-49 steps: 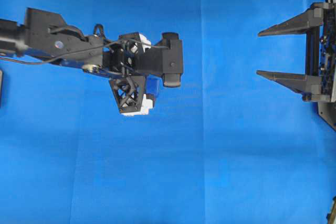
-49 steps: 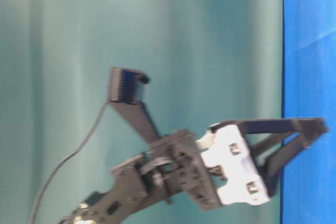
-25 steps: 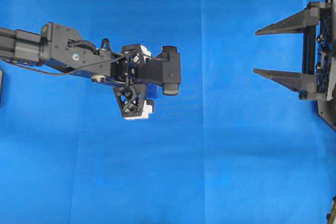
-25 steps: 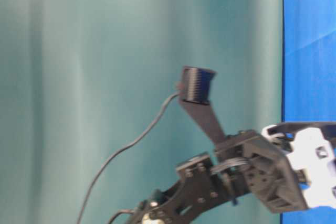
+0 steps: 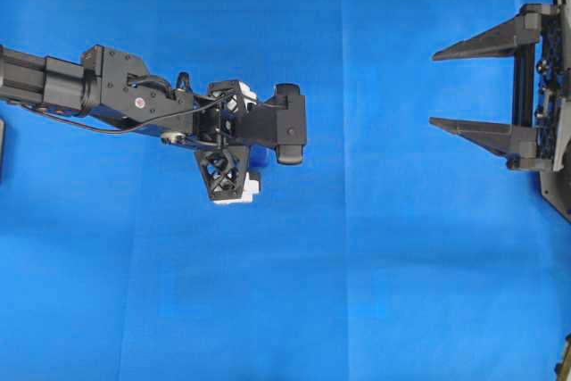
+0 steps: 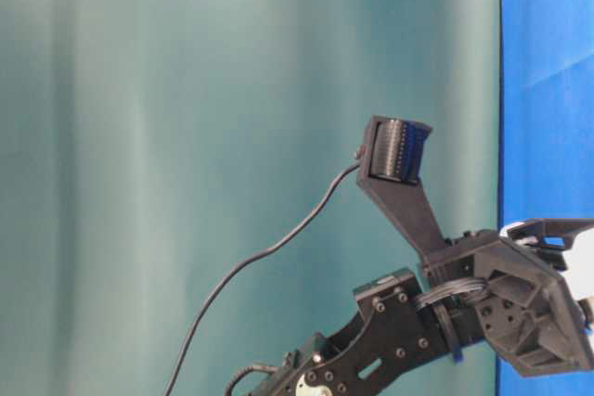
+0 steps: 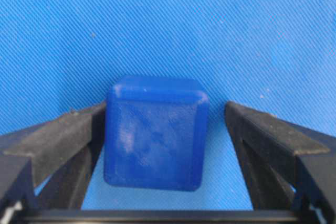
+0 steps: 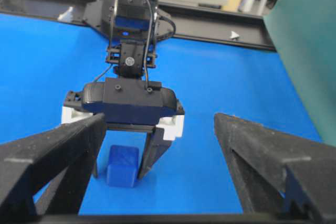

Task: Handover the blue block to the right arm after grasping it with the left arm, then place it in the designated position.
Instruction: 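Lower the left gripper around the blue cube and close it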

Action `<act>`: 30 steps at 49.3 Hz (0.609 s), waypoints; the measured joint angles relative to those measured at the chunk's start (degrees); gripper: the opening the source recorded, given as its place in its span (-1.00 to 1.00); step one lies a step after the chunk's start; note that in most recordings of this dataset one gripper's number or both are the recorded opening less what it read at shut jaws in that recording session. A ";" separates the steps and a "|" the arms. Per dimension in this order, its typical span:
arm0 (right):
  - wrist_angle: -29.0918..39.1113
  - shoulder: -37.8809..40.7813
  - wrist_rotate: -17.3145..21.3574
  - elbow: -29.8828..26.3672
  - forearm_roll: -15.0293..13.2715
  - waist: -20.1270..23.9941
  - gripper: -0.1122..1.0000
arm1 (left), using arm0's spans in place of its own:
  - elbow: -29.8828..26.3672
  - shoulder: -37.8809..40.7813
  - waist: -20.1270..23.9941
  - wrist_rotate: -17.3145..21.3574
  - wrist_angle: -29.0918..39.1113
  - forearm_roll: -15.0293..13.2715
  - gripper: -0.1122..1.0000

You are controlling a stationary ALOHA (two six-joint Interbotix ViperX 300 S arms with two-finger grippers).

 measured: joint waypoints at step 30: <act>0.00 0.09 0.00 0.00 0.00 0.00 0.97 | -1.23 0.09 0.18 1.67 4.13 0.53 0.02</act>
